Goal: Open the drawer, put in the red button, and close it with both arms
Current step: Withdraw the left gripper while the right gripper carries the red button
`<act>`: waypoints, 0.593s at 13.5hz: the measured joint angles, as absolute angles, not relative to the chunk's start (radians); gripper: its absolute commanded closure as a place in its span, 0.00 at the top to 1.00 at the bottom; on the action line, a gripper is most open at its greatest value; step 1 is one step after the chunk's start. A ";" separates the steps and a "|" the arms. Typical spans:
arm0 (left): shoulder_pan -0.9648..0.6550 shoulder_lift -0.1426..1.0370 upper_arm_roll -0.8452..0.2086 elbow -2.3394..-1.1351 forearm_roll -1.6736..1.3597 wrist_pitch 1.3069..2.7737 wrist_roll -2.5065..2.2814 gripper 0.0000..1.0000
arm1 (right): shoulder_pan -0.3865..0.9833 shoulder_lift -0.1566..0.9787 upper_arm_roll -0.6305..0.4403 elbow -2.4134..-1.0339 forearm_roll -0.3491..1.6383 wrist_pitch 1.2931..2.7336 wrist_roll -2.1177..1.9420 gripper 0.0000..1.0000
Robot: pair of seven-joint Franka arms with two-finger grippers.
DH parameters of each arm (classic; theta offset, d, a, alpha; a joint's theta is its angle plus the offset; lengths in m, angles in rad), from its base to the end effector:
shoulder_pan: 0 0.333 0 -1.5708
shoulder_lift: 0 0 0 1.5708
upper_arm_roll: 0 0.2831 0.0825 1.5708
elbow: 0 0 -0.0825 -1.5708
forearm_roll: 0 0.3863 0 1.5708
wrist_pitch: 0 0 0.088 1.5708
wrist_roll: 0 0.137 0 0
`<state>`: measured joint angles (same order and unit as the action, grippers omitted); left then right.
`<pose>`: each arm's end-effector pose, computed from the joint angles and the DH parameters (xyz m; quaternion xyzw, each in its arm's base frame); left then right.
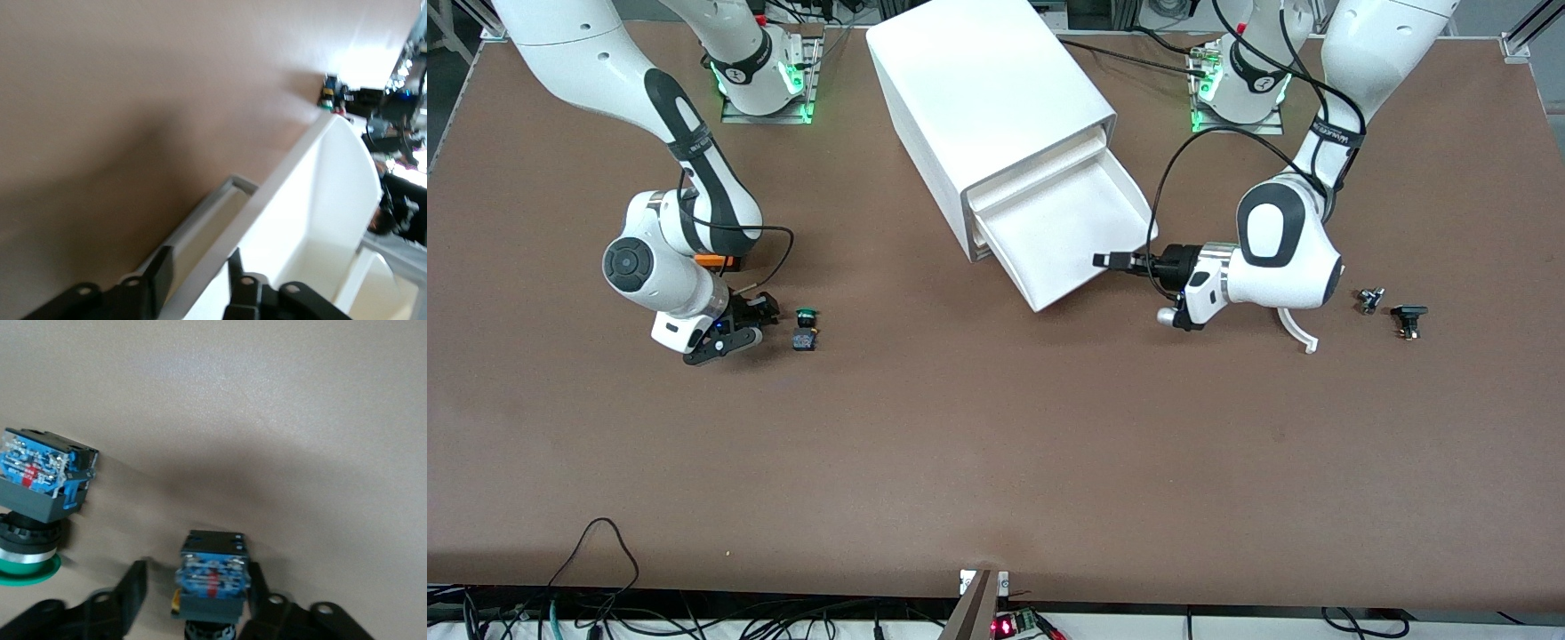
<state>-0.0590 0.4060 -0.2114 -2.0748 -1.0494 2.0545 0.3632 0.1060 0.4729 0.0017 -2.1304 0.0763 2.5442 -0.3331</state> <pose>0.5082 -0.2171 0.1805 0.8855 0.0456 -0.1695 0.4302 0.5478 0.0596 0.1161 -0.9817 -0.1869 0.0270 0.0241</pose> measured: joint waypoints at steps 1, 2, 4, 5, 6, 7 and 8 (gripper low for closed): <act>-0.058 0.406 -0.206 -2.073 -1.049 2.066 0.360 1.00 | 0.106 0.473 0.002 -2.130 0.076 2.544 -0.333 0.46; -0.055 0.405 -0.204 -2.072 -1.049 2.072 0.358 1.00 | 0.106 0.473 0.002 -2.130 0.076 2.544 -0.333 0.44; -0.052 0.395 -0.201 -2.066 -1.049 2.080 0.357 1.00 | 0.106 0.473 0.002 -2.130 0.076 2.544 -0.333 0.39; -0.052 0.383 -0.200 -2.062 -1.049 2.088 0.357 1.00 | 0.106 0.473 0.002 -2.130 0.076 2.544 -0.333 0.36; -0.048 0.365 -0.199 -2.059 -1.049 2.105 0.355 1.00 | 0.106 0.473 0.002 -2.130 0.076 2.544 -0.333 0.36; -0.033 0.344 -0.199 -2.057 -1.049 2.119 0.352 1.00 | 0.106 0.473 0.002 -2.129 0.076 2.544 -0.333 0.36; -0.007 0.319 -0.198 -2.055 -1.049 2.128 0.347 1.00 | 0.106 0.473 0.003 -2.127 0.076 2.547 -0.335 0.36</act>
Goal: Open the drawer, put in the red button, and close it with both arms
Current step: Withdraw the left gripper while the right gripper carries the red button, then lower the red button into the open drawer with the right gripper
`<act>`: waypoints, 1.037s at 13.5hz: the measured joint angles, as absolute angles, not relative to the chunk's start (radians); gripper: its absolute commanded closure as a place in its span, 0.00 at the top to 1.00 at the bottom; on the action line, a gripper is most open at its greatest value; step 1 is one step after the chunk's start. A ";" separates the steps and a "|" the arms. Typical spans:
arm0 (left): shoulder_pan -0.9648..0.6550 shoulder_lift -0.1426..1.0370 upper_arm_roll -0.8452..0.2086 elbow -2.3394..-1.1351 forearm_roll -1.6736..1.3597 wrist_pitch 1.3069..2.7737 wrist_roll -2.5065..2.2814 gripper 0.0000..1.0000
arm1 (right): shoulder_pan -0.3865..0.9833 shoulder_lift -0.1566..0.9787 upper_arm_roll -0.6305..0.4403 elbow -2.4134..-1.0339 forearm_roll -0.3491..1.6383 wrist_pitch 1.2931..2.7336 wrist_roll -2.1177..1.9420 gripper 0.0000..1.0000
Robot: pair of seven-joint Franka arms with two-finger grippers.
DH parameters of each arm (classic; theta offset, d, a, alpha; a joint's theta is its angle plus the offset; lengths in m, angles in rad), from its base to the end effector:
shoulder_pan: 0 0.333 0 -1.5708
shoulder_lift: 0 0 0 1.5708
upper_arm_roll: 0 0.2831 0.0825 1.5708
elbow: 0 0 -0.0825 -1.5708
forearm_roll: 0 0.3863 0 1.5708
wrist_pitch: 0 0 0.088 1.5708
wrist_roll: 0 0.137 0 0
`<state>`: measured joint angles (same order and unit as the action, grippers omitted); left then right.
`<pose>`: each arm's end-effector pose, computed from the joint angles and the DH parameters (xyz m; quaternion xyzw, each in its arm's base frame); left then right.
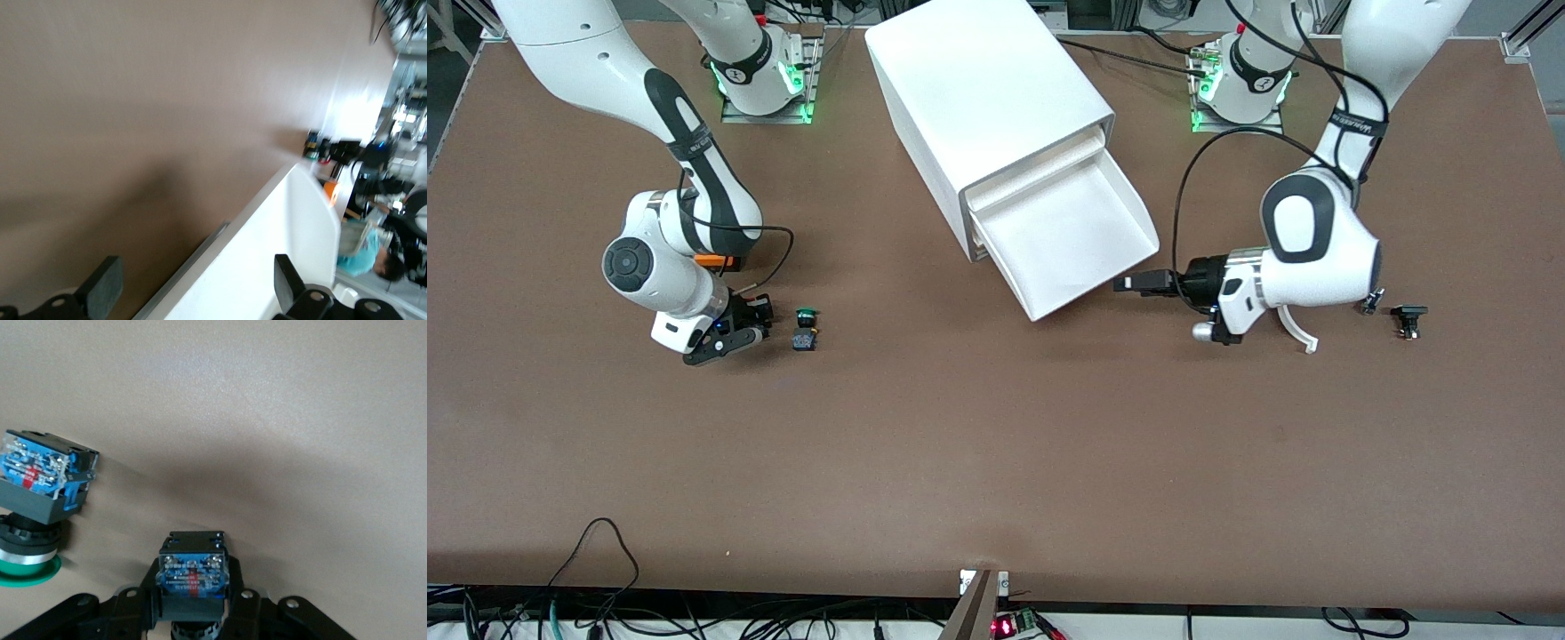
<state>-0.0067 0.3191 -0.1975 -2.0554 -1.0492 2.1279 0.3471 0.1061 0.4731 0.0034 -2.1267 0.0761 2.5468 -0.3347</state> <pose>0.5487 -0.1762 0.2323 0.8991 0.0728 -0.0815 0.4240 0.5496 0.0608 0.1175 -0.9815 -0.1886 0.0239 0.0241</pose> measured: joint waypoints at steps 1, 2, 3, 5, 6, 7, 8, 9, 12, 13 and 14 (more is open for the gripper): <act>0.028 0.289 -0.193 -2.054 -1.049 2.139 0.344 1.00 | 0.106 0.473 0.011 -2.118 0.076 2.551 -0.337 0.36; 0.065 0.257 -0.183 -2.053 -1.049 2.143 0.342 1.00 | 0.106 0.471 0.026 -2.099 0.076 2.552 -0.337 0.36; 0.098 0.231 -0.175 -2.054 -1.049 2.143 0.341 1.00 | 0.107 0.466 0.041 -2.074 0.076 2.545 -0.337 0.36; 0.126 0.192 -0.159 -2.054 -1.035 2.143 0.342 1.00 | 0.108 0.441 0.054 -2.004 0.076 2.486 -0.337 0.36; 0.125 0.173 -0.142 -2.053 -0.982 2.141 0.342 1.00 | 0.108 0.425 0.054 -1.961 0.076 2.434 -0.337 0.37; 0.126 0.148 -0.120 -2.045 -0.888 2.126 0.342 1.00 | 0.107 0.414 0.055 -1.911 0.076 2.375 -0.346 0.37; 0.126 0.122 -0.094 -2.021 -0.786 2.086 0.341 1.00 | 0.106 0.406 0.063 -1.861 0.076 2.324 -0.373 0.37; 0.126 0.095 -0.066 -1.980 -0.684 2.018 0.339 1.00 | 0.105 0.402 0.082 -1.812 0.076 2.283 -0.402 0.36; 0.128 0.020 -0.002 -1.813 -0.413 1.768 0.297 1.00 | 0.108 0.403 0.203 -1.716 0.076 2.244 -0.425 0.35; 0.126 -0.010 -0.001 -1.749 -0.301 1.680 0.224 1.00 | 0.112 0.405 0.266 -1.689 0.076 2.244 -0.425 0.35; 0.118 -0.031 -0.007 -1.711 -0.229 1.629 0.157 1.00 | 0.117 0.406 0.307 -1.672 0.076 2.245 -0.425 0.35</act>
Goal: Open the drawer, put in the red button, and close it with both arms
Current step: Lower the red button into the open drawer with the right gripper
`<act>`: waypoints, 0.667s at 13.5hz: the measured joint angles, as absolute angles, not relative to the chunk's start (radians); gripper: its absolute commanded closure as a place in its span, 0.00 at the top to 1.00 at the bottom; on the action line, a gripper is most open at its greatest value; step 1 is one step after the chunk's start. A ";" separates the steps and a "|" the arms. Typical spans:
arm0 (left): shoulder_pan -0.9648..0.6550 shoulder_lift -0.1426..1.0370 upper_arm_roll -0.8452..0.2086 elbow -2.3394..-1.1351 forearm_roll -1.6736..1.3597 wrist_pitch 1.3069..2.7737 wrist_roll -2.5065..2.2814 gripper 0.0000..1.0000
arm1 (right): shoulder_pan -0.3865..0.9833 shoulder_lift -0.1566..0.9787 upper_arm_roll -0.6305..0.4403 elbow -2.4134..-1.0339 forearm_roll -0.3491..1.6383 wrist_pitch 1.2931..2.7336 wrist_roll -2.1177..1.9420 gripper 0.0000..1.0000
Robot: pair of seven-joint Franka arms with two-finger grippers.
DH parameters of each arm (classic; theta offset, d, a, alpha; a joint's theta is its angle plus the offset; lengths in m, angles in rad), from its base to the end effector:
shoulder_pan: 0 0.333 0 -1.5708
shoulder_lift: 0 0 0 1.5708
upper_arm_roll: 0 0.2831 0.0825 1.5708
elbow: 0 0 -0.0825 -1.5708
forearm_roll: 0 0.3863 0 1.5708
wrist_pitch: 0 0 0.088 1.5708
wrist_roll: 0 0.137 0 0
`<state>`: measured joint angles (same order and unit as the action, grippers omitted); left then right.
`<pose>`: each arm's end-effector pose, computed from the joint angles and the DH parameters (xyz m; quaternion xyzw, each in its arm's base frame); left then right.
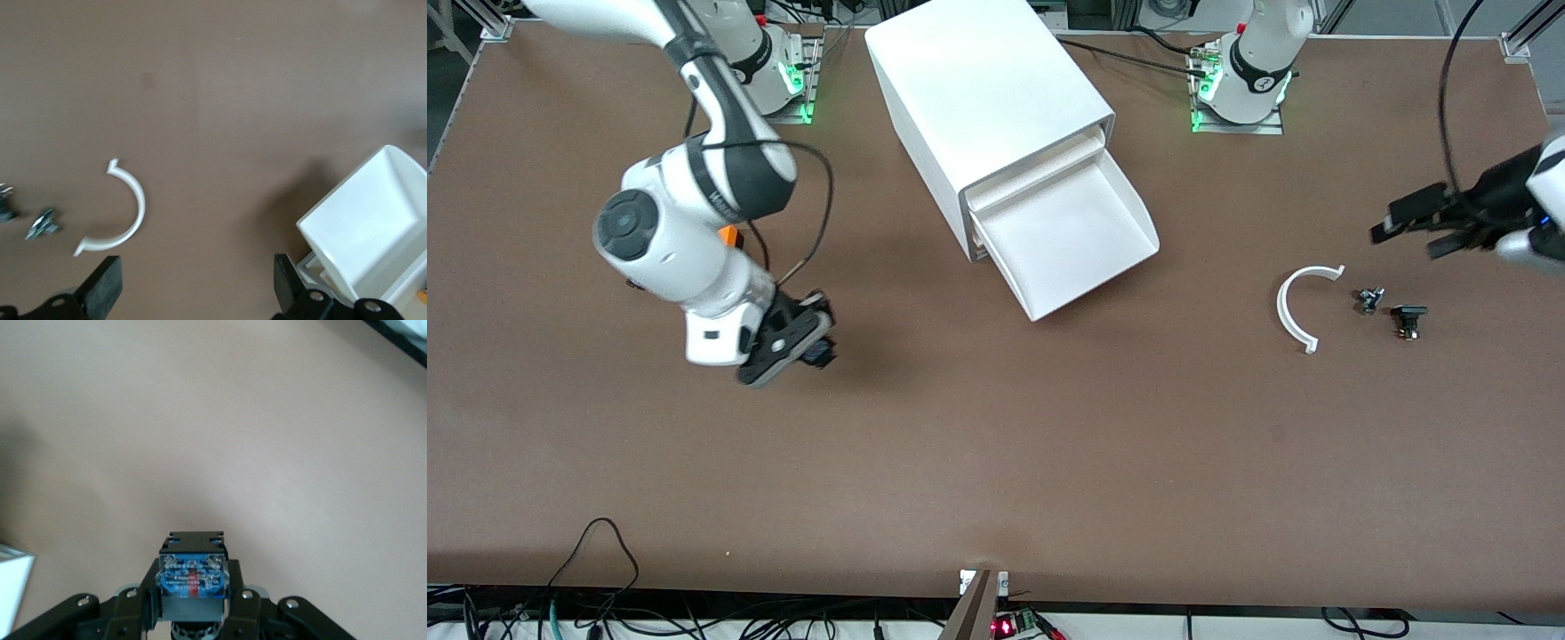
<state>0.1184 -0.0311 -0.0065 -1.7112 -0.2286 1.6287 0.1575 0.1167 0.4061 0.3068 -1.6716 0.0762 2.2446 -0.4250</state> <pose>0.5478 0.0315 0.5205 0.9931 -0.0131 -0.0100 0.1159 0.6204 0.2661 0.3367 -0.9188 -0.3732 -0.0915 0.0901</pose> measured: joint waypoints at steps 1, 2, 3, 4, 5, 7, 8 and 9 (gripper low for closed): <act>0.103 -0.047 -0.019 -1.684 -0.155 1.589 0.077 1.00 | 0.124 0.409 0.341 -1.649 0.076 2.245 -0.428 0.35; 0.081 -0.057 -0.031 -1.667 -0.097 1.561 0.000 1.00 | 0.141 0.412 0.367 -1.622 0.076 2.245 -0.433 0.35; 0.057 -0.062 -0.043 -1.659 -0.053 1.543 -0.067 1.00 | 0.172 0.418 0.381 -1.593 0.076 2.246 -0.439 0.35; 0.037 -0.062 -0.051 -1.653 -0.019 1.531 -0.120 1.00 | 0.216 0.428 0.386 -1.559 0.073 2.249 -0.444 0.35; 0.023 -0.061 -0.055 -1.646 0.005 1.525 -0.157 1.00 | 0.263 0.442 0.388 -1.528 0.064 2.256 -0.446 0.35; 0.017 -0.062 -0.052 -1.626 0.022 1.517 -0.184 1.00 | 0.350 0.481 0.389 -1.468 0.017 2.271 -0.450 0.35; 0.019 -0.062 -0.046 -1.618 0.024 1.515 -0.186 1.00 | 0.385 0.505 0.389 -1.441 -0.007 2.274 -0.460 0.35; 0.022 -0.062 -0.040 -1.614 0.025 1.514 -0.186 1.00 | 0.418 0.528 0.390 -1.416 -0.020 2.274 -0.479 0.35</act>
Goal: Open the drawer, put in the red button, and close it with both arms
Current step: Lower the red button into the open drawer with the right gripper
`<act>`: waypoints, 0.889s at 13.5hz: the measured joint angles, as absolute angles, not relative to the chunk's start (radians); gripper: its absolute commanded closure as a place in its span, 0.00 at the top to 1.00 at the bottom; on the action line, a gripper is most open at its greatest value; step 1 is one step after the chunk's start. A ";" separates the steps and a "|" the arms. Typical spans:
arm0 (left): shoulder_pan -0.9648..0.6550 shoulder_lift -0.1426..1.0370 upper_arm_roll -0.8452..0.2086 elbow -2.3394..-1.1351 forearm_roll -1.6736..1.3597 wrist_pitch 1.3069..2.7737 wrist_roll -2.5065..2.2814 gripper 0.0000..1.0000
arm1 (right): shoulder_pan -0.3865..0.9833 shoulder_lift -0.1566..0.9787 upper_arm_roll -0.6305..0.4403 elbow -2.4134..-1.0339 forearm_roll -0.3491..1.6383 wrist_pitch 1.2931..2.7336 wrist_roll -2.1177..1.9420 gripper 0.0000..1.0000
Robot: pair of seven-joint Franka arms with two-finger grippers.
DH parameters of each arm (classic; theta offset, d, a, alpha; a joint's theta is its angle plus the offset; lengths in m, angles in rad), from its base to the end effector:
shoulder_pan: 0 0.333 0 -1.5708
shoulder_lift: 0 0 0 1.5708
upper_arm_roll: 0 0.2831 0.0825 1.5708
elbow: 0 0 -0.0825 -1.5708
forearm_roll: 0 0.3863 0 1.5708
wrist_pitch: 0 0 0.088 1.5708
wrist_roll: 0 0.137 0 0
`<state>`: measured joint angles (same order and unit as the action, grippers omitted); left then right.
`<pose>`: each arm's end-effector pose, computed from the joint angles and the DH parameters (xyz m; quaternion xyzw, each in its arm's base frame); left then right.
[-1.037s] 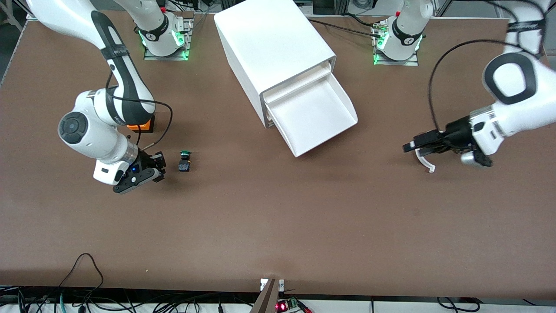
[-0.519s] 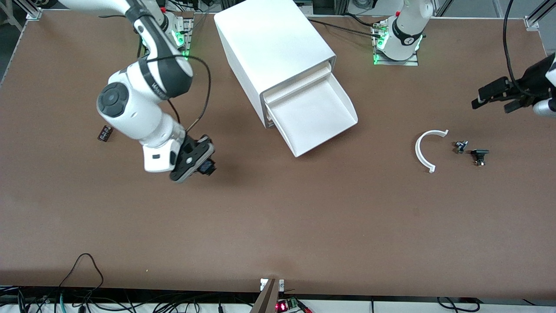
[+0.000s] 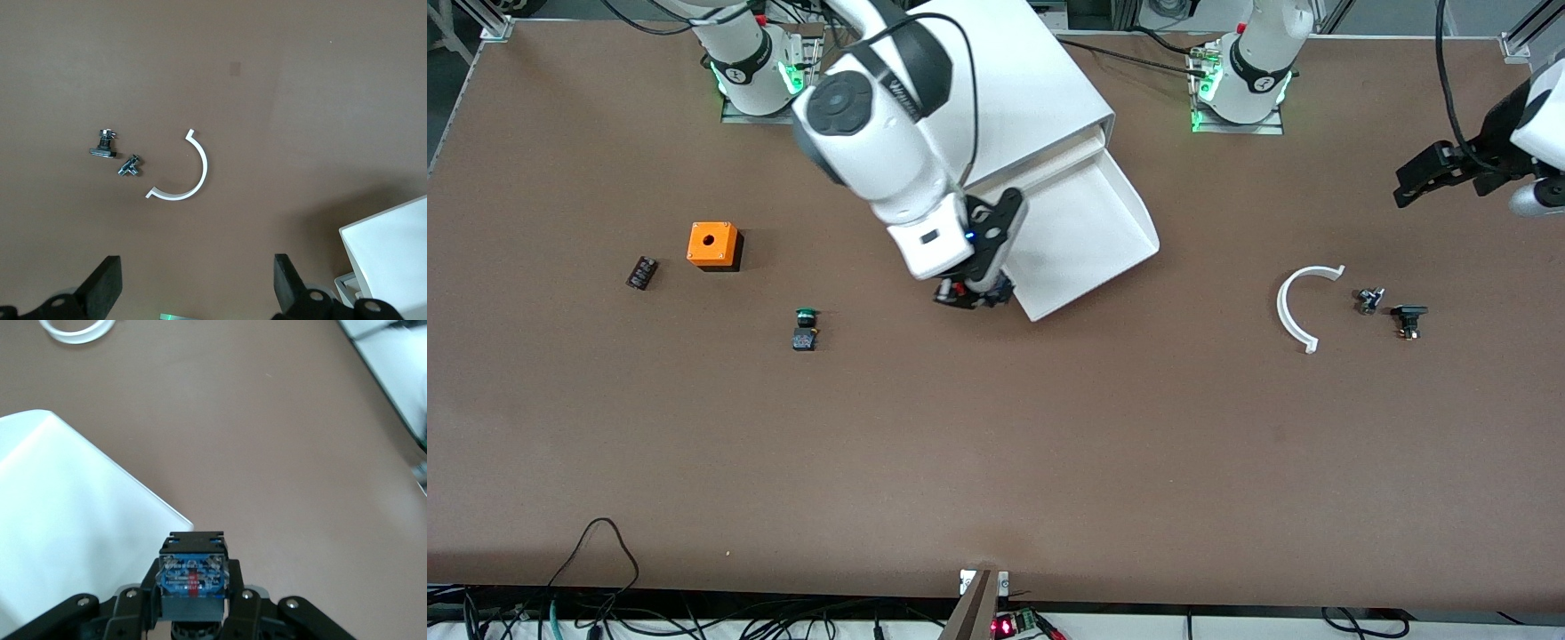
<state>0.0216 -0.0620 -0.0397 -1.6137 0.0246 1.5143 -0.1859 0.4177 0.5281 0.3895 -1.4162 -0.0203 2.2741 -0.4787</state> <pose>0.5322 -0.0067 0.5704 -0.9962 -0.0843 0.0172 0.0154 0.5385 0.4925 0.3937 -0.8054 -0.5581 -0.1664 0.1101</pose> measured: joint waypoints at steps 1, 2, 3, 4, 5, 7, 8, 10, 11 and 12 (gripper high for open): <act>0.024 -0.062 -0.037 -1.612 0.025 1.514 -0.186 1.00 | 0.449 0.549 0.389 -1.398 -0.029 2.273 -0.493 0.32; 0.024 -0.062 -0.036 -1.611 0.025 1.514 -0.186 1.00 | 0.483 0.567 0.387 -1.385 -0.049 2.270 -0.503 0.27; 0.024 -0.062 -0.036 -1.611 0.025 1.514 -0.186 1.00 | 0.524 0.581 0.376 -1.379 -0.083 2.264 -0.507 0.26; 0.023 -0.062 -0.036 -1.611 0.025 1.514 -0.186 1.00 | 0.577 0.592 0.352 -1.372 -0.111 2.252 -0.507 0.26; 0.023 -0.062 -0.036 -1.610 0.025 1.514 -0.186 1.00 | 0.639 0.602 0.314 -1.364 -0.127 2.239 -0.507 0.26; 0.023 -0.062 -0.036 -1.610 0.025 1.517 -0.186 1.00 | 0.733 0.625 0.249 -1.345 -0.140 2.206 -0.516 0.28; 0.023 -0.062 -0.036 -1.610 0.025 1.522 -0.186 1.00 | 0.756 0.636 0.235 -1.341 -0.145 2.196 -0.544 0.30; 0.023 -0.062 -0.037 -1.610 0.025 1.528 -0.176 1.00 | 0.766 0.660 0.226 -1.338 -0.148 2.179 -0.621 0.35; 0.023 -0.062 -0.037 -1.610 0.025 1.531 -0.162 1.00 | 0.766 0.670 0.221 -1.336 -0.148 2.176 -0.651 0.35; 0.023 -0.062 -0.037 -1.610 0.025 1.534 -0.146 1.00 | 0.765 0.678 0.218 -1.335 -0.148 2.175 -0.673 0.35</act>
